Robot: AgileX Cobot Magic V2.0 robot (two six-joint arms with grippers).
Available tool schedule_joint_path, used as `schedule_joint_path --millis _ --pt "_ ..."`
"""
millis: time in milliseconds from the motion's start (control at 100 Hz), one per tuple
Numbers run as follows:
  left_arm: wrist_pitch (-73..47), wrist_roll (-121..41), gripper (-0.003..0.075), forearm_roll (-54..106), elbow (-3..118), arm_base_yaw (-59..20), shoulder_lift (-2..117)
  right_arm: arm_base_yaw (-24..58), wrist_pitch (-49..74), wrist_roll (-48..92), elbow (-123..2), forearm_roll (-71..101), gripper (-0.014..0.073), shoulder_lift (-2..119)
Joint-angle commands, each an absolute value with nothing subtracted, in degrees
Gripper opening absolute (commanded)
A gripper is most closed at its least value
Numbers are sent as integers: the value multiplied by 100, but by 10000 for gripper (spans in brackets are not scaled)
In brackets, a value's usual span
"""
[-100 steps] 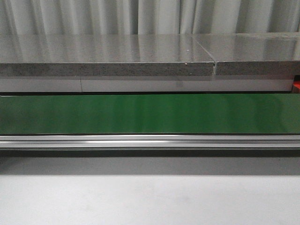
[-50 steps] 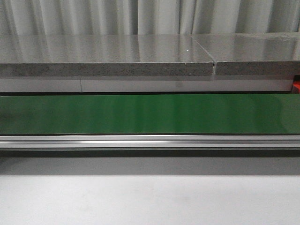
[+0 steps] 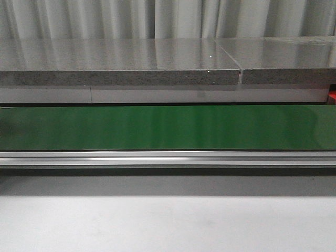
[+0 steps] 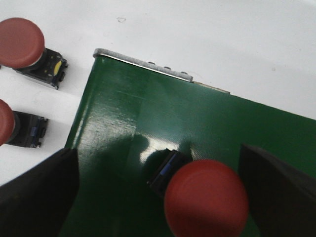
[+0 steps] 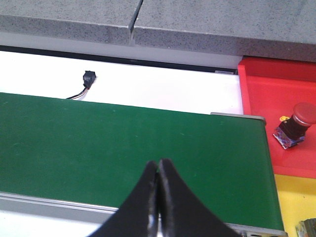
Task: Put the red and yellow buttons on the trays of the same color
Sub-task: 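Set the red button on the green belt and open the left gripper, then move the left gripper over a yellow push-button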
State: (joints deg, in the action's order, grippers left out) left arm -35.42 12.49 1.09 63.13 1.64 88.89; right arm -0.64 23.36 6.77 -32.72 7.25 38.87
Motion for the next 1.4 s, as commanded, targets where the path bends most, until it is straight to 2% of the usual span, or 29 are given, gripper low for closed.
schedule_joint_path --millis 0,430,720,1120,1390 --pt "-3334 1145 650 214 6639 167 8697 -53 1897 722 -3427 728 -68 3881" --pt "-3836 971 650 376 7499 245 8616 -53 1897 722 -3427 728 -68 3881" --pt "-4084 971 650 269 7445 959 8326 -53 1897 722 -3427 728 -68 3881" --pt "-3949 1032 650 269 6231 2563 7489 -53 1897 722 -3427 728 -68 3881" --pt "-3520 1032 650 191 5196 3051 7367 -53 1897 722 -3427 728 -68 3881"
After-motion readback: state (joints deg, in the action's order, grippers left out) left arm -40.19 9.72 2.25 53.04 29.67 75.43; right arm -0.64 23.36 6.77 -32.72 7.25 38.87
